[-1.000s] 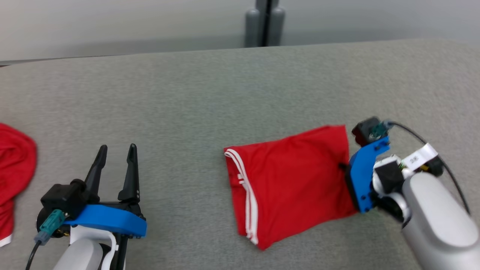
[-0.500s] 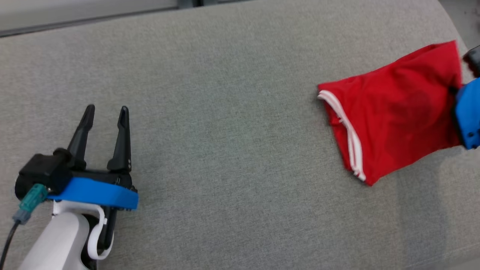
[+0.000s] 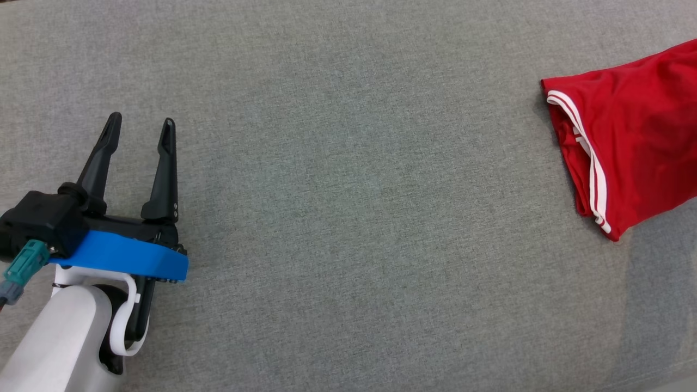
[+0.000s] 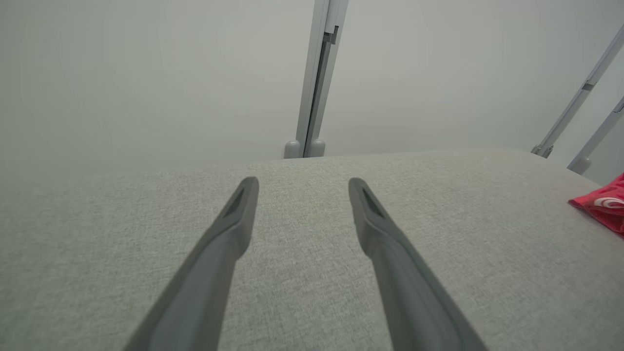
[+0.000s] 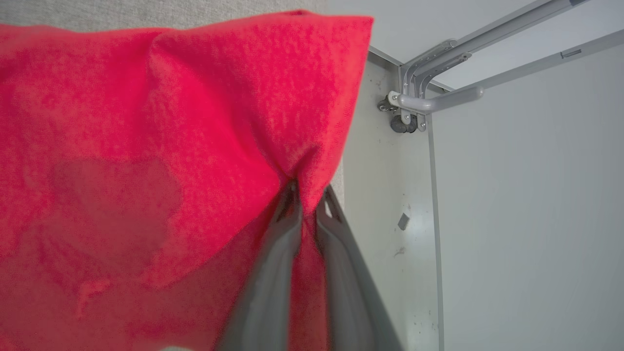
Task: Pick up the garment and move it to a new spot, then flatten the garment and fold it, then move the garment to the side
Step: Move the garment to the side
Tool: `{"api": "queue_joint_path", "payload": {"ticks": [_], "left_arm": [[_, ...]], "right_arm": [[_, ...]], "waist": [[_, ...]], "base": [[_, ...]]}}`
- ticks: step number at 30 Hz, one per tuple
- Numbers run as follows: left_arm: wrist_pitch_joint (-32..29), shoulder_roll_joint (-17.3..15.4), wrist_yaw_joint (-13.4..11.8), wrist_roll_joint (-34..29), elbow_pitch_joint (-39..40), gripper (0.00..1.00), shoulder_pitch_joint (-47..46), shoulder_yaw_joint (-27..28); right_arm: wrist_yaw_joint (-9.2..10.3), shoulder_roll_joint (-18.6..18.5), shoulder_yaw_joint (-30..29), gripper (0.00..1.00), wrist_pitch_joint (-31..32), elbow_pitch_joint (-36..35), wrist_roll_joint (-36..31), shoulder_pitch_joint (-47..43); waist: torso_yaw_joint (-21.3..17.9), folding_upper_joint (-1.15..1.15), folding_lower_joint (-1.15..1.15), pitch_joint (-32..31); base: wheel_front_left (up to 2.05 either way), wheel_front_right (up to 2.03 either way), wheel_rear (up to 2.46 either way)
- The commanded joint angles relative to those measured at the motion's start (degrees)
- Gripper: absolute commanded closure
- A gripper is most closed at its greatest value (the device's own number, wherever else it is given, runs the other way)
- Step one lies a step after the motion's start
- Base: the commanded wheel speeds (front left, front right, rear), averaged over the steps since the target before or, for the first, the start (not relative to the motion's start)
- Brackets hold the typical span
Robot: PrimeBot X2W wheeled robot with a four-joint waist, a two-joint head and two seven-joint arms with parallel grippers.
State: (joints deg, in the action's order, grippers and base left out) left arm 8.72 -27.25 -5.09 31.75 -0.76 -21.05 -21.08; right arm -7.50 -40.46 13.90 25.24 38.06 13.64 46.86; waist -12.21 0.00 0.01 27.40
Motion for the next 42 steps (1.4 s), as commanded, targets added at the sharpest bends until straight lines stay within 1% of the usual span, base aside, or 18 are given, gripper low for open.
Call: {"api": "queue_joint_path", "payload": {"ticks": [1,2,3,4,5,11,17,22,24,29,30,31,32,33,34,36,40,42], "left_arm": [[-0.02,-0.49,-0.34,-0.02,0.52,0.00,-0.10,0.19],[-0.12,-0.57,-0.42,0.01,0.58,0.00,0.08,0.17],[-0.15,-0.59,-0.48,0.04,0.60,0.00,0.25,0.09],[-0.10,-0.58,-0.43,0.10,0.59,0.00,0.49,0.01],[-0.05,-0.52,-0.44,0.20,0.55,0.00,0.73,-0.07],[1.24,0.93,-0.16,1.18,-1.41,0.00,2.32,-0.74],[3.35,2.90,0.37,2.51,-5.24,0.00,4.86,-1.07],[4.68,4.54,0.13,3.84,-7.92,0.00,8.53,-0.87],[5.07,5.04,0.24,4.43,-8.67,0.00,10.11,-0.71],[5.69,5.25,0.47,4.89,-10.16,0.00,13.41,-0.42],[5.69,5.25,0.47,4.89,-10.16,0.00,13.41,-0.42],[5.85,5.42,0.28,4.97,-10.39,0.00,14.04,-0.27],[6.05,5.84,-0.12,5.06,-10.60,0.00,15.04,0.52],[6.14,5.97,-0.36,5.08,-10.70,0.00,15.56,0.94],[6.14,5.97,-0.36,5.08,-10.70,0.00,15.56,0.94],[6.24,6.45,-0.43,5.24,-10.93,0.00,16.58,1.35],[6.42,7.10,-0.42,5.22,-11.35,0.00,17.91,2.13],[6.43,7.24,-0.39,5.01,-11.52,0.00,18.56,2.60]], "right_arm": [[0.01,0.55,-0.97,1.00,-0.75,0.93,-0.69,0.32],[0.01,0.90,-1.64,1.00,-1.26,1.42,-0.97,0.15],[0.01,1.20,-2.17,0.89,-1.66,1.98,-1.42,-0.05],[0.01,1.58,-3.05,0.56,-2.16,2.61,-1.70,-0.12],[0.01,1.83,-3.95,0.00,-2.73,3.20,-2.33,-0.15],[0.01,4.60,-6.00,0.00,-5.58,4.82,-4.74,-1.42],[0.01,8.38,-7.41,0.00,-11.22,1.55,-3.27,-4.75],[0.01,13.40,-10.76,0.00,-18.85,-5.47,1.39,-12.52],[0.00,14.66,-10.92,0.00,-21.82,-9.64,1.80,-16.55],[0.00,20.48,-14.56,0.00,-27.00,-19.07,2.05,-27.33],[0.00,20.48,-14.56,0.00,-27.00,-19.07,2.05,-27.33],[0.00,21.93,-15.58,0.00,-27.60,-20.67,1.70,-29.34],[0.00,25.14,-17.10,0.00,-28.39,-23.81,0.70,-33.58],[0.00,26.47,-17.34,0.00,-28.31,-25.15,-0.01,-35.39],[0.00,26.47,-17.34,0.00,-28.31,-25.15,-0.01,-35.39],[0.00,29.04,-17.38,0.00,-28.00,-27.36,-0.58,-38.51],[-0.01,32.04,-16.85,0.00,-27.55,-30.13,-1.74,-43.16],[0.00,32.48,-16.13,0.00,-26.80,-30.94,-1.86,-45.06]], "waist": [[0.12,0.00,-0.01,-0.12],[0.19,0.00,-0.01,-0.23],[0.26,0.00,-0.01,-0.41],[0.31,0.00,-0.01,-0.68],[0.37,0.00,-0.01,-0.98],[0.83,0.00,-0.01,-4.56],[2.43,0.00,-0.01,-10.90],[4.31,0.00,-0.01,-16.39],[4.92,0.00,-0.01,-18.12],[6.43,0.00,-0.01,-21.39],[6.43,0.00,-0.01,-21.39],[6.69,0.00,-0.01,-21.97],[7.20,0.00,-0.01,-23.02],[7.42,0.00,-0.01,-23.38],[7.42,0.00,-0.01,-23.38],[7.94,0.00,-0.01,-24.22],[9.27,0.00,-0.01,-25.61],[9.90,0.00,-0.01,-26.15]], "base": [[0.00,0.00,0.00],[0.00,0.00,0.00],[0.00,0.00,0.00],[0.00,0.00,0.00],[0.00,0.00,0.00],[0.00,0.00,0.00],[0.00,0.00,0.00],[0.00,0.00,0.00],[0.00,0.00,0.00],[0.00,0.00,0.00],[0.00,0.00,0.00],[0.00,0.00,0.00],[0.00,0.00,0.00],[0.00,0.00,0.00],[0.00,0.00,0.00],[0.00,0.00,0.00],[0.00,0.00,0.00],[0.00,0.00,0.00]]}}
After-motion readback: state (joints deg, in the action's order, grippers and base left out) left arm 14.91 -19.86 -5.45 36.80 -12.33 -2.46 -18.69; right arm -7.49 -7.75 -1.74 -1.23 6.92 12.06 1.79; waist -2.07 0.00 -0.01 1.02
